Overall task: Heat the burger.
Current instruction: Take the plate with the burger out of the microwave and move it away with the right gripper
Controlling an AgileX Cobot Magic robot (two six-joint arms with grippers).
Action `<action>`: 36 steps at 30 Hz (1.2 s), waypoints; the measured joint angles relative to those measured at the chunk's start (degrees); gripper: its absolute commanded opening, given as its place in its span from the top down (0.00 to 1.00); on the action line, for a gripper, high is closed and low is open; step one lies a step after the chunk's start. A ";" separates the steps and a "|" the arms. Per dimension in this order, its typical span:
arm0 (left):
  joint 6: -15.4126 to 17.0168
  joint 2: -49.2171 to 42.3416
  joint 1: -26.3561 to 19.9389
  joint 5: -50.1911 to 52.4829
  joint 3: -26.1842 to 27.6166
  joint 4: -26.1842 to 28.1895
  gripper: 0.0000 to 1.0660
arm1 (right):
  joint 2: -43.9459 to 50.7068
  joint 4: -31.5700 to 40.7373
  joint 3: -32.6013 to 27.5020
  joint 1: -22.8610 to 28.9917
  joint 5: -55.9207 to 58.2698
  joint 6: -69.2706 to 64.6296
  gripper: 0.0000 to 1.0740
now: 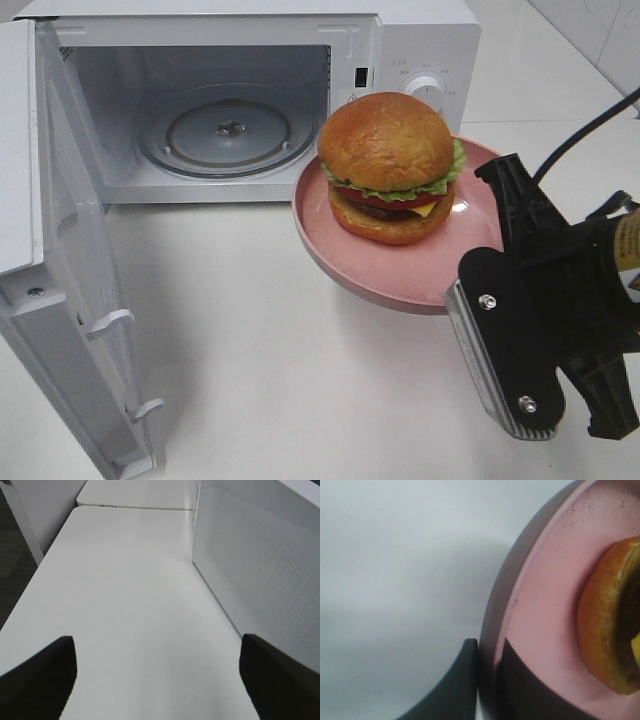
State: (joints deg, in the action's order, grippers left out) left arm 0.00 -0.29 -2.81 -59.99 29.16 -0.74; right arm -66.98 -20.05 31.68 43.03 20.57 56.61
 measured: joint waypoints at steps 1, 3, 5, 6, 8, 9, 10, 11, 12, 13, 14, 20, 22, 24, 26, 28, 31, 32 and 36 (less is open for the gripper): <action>0.00 0.00 0.00 0.00 0.00 0.00 0.21 | 1.78 -0.06 -0.69 0.00 1.38 -1.20 1.00; 0.00 0.00 0.00 0.00 0.00 0.00 0.21 | 3.55 -0.40 -1.09 0.00 3.38 -2.69 1.00; 0.00 0.00 0.00 0.00 0.00 0.00 0.21 | 4.24 -0.69 -1.15 0.00 4.18 -3.78 1.00; 0.00 0.00 0.00 0.00 0.00 0.00 0.21 | 5.79 -1.66 -1.20 0.00 6.02 -6.02 1.00; 0.00 0.00 0.00 0.00 0.00 0.00 0.21 | 7.16 -3.32 -1.20 0.00 8.14 -8.77 1.00; 0.00 0.00 0.00 0.00 0.00 0.00 0.21 | 7.16 -3.32 -1.20 0.00 8.14 -8.77 1.00; 0.00 0.00 0.00 0.00 0.00 0.00 0.21 | 8.19 -5.50 -1.20 0.00 10.03 -11.86 1.00; 0.00 0.00 0.00 0.00 0.00 0.00 0.21 | 8.19 -5.50 -1.20 0.00 10.03 -11.86 1.00; 0.00 0.00 0.00 0.00 0.00 0.00 0.21 | 8.59 -6.47 -1.20 0.00 10.94 -13.18 1.00; 0.00 0.00 0.00 0.00 0.00 0.00 0.21 | 9.28 -8.94 -1.20 0.00 13.29 -16.67 1.00; 0.00 0.00 0.00 0.00 0.00 0.00 0.21 | 9.28 -8.94 -1.20 0.00 13.29 -16.67 1.00; 0.00 0.00 0.00 0.00 0.00 0.00 0.21 | 9.91 -15.24 -1.20 0.00 22.92 -30.48 1.00; 0.00 0.00 0.00 0.00 0.00 0.00 0.21 | 9.91 -16.04 -1.20 0.00 24.06 -32.20 1.00; 0.00 0.00 0.00 0.00 0.00 0.00 0.21 | 9.91 -17.76 -1.20 0.00 25.44 -36.04 1.00; 0.00 0.00 0.00 0.00 0.00 0.00 0.21 | 9.91 -19.31 -1.20 0.00 26.01 -41.88 1.00; 0.00 0.00 0.00 0.00 0.00 0.00 0.21 | 9.91 -19.48 -1.20 0.00 25.95 -44.69 1.00; 0.00 0.00 0.00 0.00 0.00 0.00 0.21 | 9.74 -19.48 -1.20 0.00 25.95 -48.93 1.00; 0.00 0.00 0.00 0.00 0.00 0.00 0.21 | 9.74 -19.48 -1.20 0.00 25.95 -48.93 1.00; 0.00 0.00 0.00 0.00 0.00 0.00 0.21 | 7.51 -19.77 -1.20 0.00 27.27 -57.64 1.00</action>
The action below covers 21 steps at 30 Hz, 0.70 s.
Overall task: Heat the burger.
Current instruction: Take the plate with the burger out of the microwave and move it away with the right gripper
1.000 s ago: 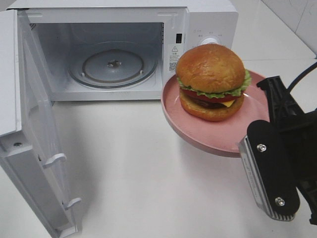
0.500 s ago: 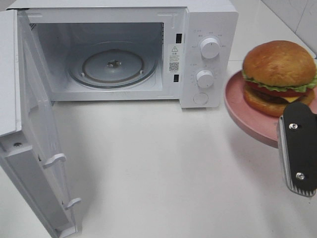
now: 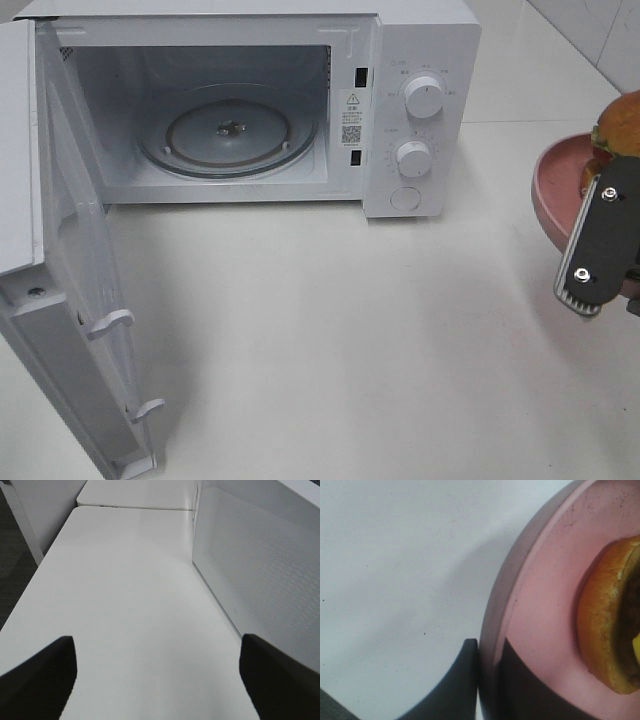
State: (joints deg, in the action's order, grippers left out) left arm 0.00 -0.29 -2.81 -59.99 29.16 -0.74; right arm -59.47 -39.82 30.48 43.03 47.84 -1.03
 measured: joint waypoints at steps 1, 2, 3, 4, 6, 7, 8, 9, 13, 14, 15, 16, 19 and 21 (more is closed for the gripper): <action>0.00 0.00 0.00 0.00 0.00 0.00 0.21 | 0.00 0.00 0.00 0.00 0.00 0.00 1.00; 0.00 0.00 0.00 0.00 0.00 0.00 0.21 | -1.43 -0.29 0.00 0.00 0.86 -4.07 1.00; 0.00 0.00 0.00 0.00 0.00 0.00 0.21 | -1.43 -0.29 0.00 0.00 0.86 -4.07 1.00; 0.00 0.00 0.00 0.00 0.00 0.00 0.21 | -2.98 -0.92 0.00 0.00 1.60 -9.40 1.00; 0.00 0.00 0.00 0.00 0.00 0.00 0.21 | -4.35 -1.89 0.00 0.00 2.06 -15.01 1.00; 0.00 0.00 0.00 0.00 0.00 0.00 0.21 | -5.16 -2.35 0.00 0.00 2.18 -17.19 1.00; 0.00 0.00 0.00 0.00 0.00 0.00 0.21 | -5.16 -2.35 0.00 0.00 2.18 -17.19 1.00; 0.00 0.00 0.00 0.00 0.00 0.00 0.21 | -6.47 -2.98 0.00 0.00 2.69 -21.94 1.00; 0.00 0.00 0.00 0.00 0.00 0.00 0.21 | -10.31 -3.67 0.00 0.00 3.04 -30.65 1.00; 0.00 0.00 0.00 0.00 0.00 0.00 0.21 | -10.31 -3.67 0.00 0.00 3.04 -30.65 1.00; 0.00 0.00 0.00 0.00 0.00 0.00 0.21 | -11.80 -3.72 0.00 0.00 3.21 -34.15 1.00; 0.00 0.00 0.00 0.00 0.00 0.00 0.21 | -11.80 -3.72 0.00 0.00 3.21 -34.15 1.00; 0.00 0.00 0.00 0.00 0.00 0.00 0.21 | -14.44 -3.72 0.52 0.00 4.24 -39.48 1.00; 0.00 0.00 0.00 0.00 0.00 0.00 0.21 | -16.39 -3.72 1.20 0.00 5.04 -42.74 1.00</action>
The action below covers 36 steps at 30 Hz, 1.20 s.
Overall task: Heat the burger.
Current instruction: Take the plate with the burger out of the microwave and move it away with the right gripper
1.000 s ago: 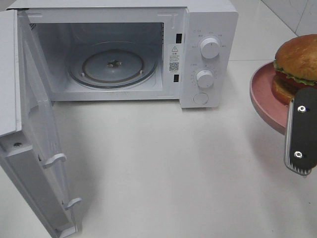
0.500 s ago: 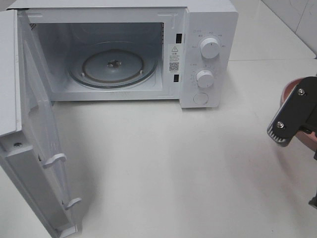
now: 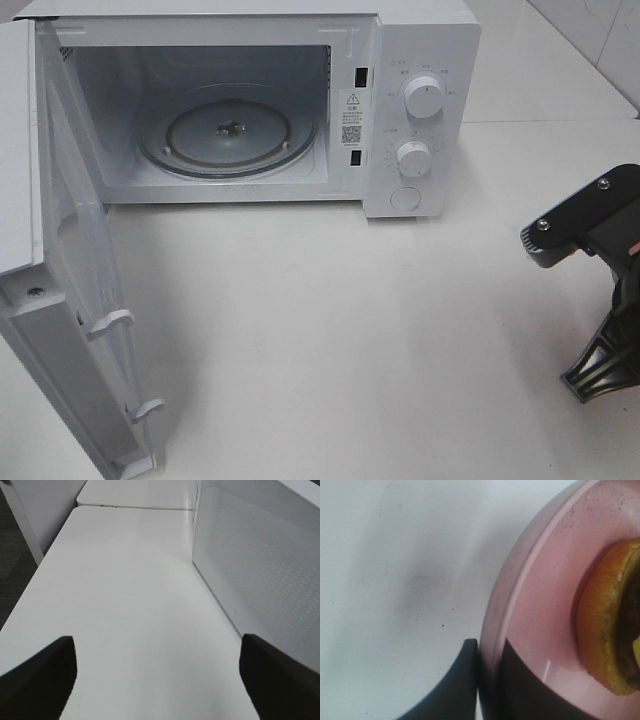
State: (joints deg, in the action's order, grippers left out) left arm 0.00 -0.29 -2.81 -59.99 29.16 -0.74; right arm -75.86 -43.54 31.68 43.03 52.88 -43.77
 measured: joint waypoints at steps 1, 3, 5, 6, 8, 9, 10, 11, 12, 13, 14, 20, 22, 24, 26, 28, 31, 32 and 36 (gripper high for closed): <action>0.00 0.00 0.00 0.00 0.00 0.00 0.21 | -1.83 -0.06 0.86 0.00 0.74 -2.92 1.00; 0.00 0.00 0.00 0.00 0.00 0.00 0.21 | -2.86 -0.11 1.20 0.00 1.03 -4.13 1.00; 0.00 0.00 0.00 0.00 0.00 0.00 0.21 | -4.64 -0.17 1.83 -0.06 1.03 -5.79 1.00; 0.00 0.00 0.00 0.00 0.00 0.00 0.21 | -5.67 -0.17 2.18 -0.06 0.97 -6.59 1.00; 0.00 0.00 0.00 0.00 0.00 0.00 0.21 | -7.73 -0.23 2.69 -0.06 0.74 -7.79 1.00; 0.00 0.00 0.00 0.00 0.00 0.00 0.21 | -9.45 -0.63 3.09 -0.29 0.46 -9.17 1.00; 0.00 0.00 0.00 0.00 0.00 0.00 0.21 | -9.45 -0.63 3.09 -0.29 0.46 -9.17 1.00; 0.00 0.00 0.00 0.00 0.00 0.00 0.21 | -10.31 -0.63 3.27 -0.63 0.23 -9.97 1.00; 0.00 0.00 0.00 0.00 0.00 0.00 0.21 | -10.31 -0.63 3.27 -0.63 0.23 -9.97 1.00; 0.00 0.00 0.00 0.00 0.00 0.00 0.21 | -11.97 -1.26 3.61 -1.66 -0.52 -11.17 1.00; 0.00 0.00 0.00 0.00 0.00 0.00 0.21 | -13.58 -1.66 3.67 -2.75 -1.72 -12.26 1.00; 0.00 0.00 0.00 0.00 0.00 0.00 0.21 | -16.96 -2.98 3.72 -5.21 -4.81 -13.58 1.00; 0.00 0.00 0.00 0.00 0.00 0.00 0.21 | -18.96 -4.30 4.01 -6.59 -6.70 -14.73 1.00; 0.00 0.00 0.00 0.00 0.00 0.00 0.21 | -20.28 -5.61 4.01 -7.56 -7.51 -15.81 1.00; 0.00 0.00 0.00 0.00 0.00 0.00 0.21 | -20.86 -6.30 4.07 -7.91 -7.79 -16.44 1.00; 0.00 0.00 0.00 0.00 0.00 0.00 0.21 | -22.23 -7.85 4.07 -8.65 -8.31 -17.93 1.00; 0.00 0.00 0.00 0.00 0.00 0.00 0.21 | -24.01 -9.17 4.07 -9.40 -9.17 -19.25 1.00; 0.00 0.00 0.00 0.00 0.00 0.00 0.21 | -25.15 -9.45 4.07 -9.51 -10.20 -19.71 0.99; 0.00 0.00 0.00 0.00 0.00 0.00 0.21 | -27.04 -9.85 4.13 -9.51 -12.09 -21.03 0.97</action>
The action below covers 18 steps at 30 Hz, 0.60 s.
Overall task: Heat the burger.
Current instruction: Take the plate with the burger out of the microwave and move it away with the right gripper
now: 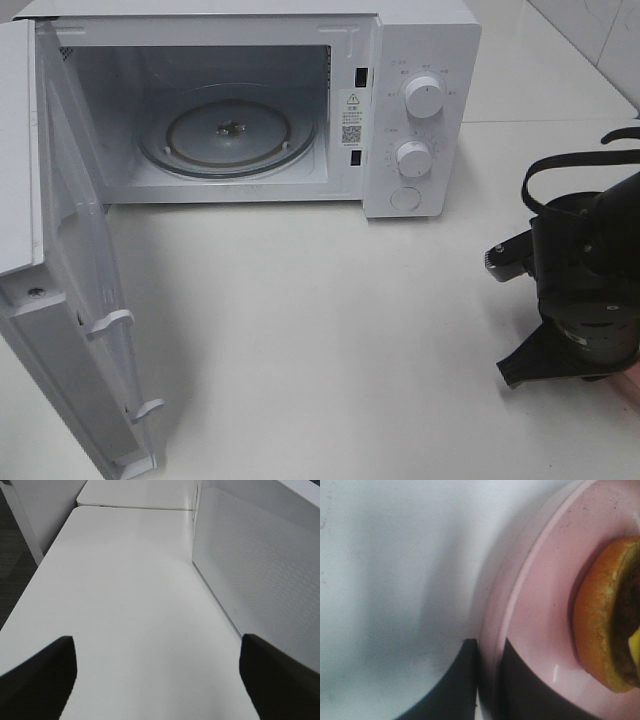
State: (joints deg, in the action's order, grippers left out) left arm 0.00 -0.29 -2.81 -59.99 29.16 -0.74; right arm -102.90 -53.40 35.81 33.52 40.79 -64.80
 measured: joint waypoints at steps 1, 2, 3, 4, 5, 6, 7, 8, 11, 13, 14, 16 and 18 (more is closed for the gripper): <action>0.00 0.00 0.00 0.00 0.00 0.00 0.21 | -1.26 -0.46 0.00 0.00 -0.23 -0.57 0.96; 0.00 0.00 0.00 0.00 0.00 0.00 0.21 | -1.26 -0.46 0.00 0.00 -0.23 -0.57 0.96; 0.00 0.00 0.00 0.00 0.00 0.00 0.21 | -2.52 -0.92 0.00 0.00 -0.23 -1.15 0.95; 0.00 0.00 0.00 0.00 0.00 0.00 0.21 | -2.52 -0.92 0.00 0.00 -0.23 -1.15 0.95; 0.00 0.00 0.00 0.00 0.00 0.00 0.21 | -3.04 -1.15 0.06 0.00 -0.17 -1.43 0.94; 0.00 0.00 0.00 0.00 0.00 0.00 0.21 | -3.90 -1.60 0.06 0.00 0.11 -2.29 0.92; 0.00 0.00 0.00 0.00 0.00 0.00 0.21 | -3.90 -1.60 0.06 0.00 0.11 -2.29 0.92; 0.00 0.00 0.00 0.00 0.00 0.00 0.21 | -4.24 -2.01 0.11 0.00 0.69 -2.64 0.88; 0.00 0.00 0.00 0.00 0.00 0.00 0.21 | -4.30 -2.01 0.11 0.00 1.32 -2.52 0.79; 0.00 0.00 0.00 0.00 0.00 0.00 0.21 | -4.24 -1.55 0.11 0.00 1.78 -2.12 0.71; 0.00 0.00 0.00 0.00 0.00 0.00 0.21 | -4.07 -0.97 0.11 0.00 2.12 -1.55 0.66; 0.00 0.00 0.00 0.00 0.00 0.00 0.21 | -3.32 0.11 0.11 0.00 2.41 -0.17 0.57; 0.00 0.00 0.00 0.00 0.00 0.00 0.21 | -2.75 0.63 0.11 0.00 2.46 0.63 0.54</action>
State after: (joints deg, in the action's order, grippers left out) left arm 0.00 -0.29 -2.81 -59.99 29.16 -0.74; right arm -105.65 -52.77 35.92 33.52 43.26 -64.17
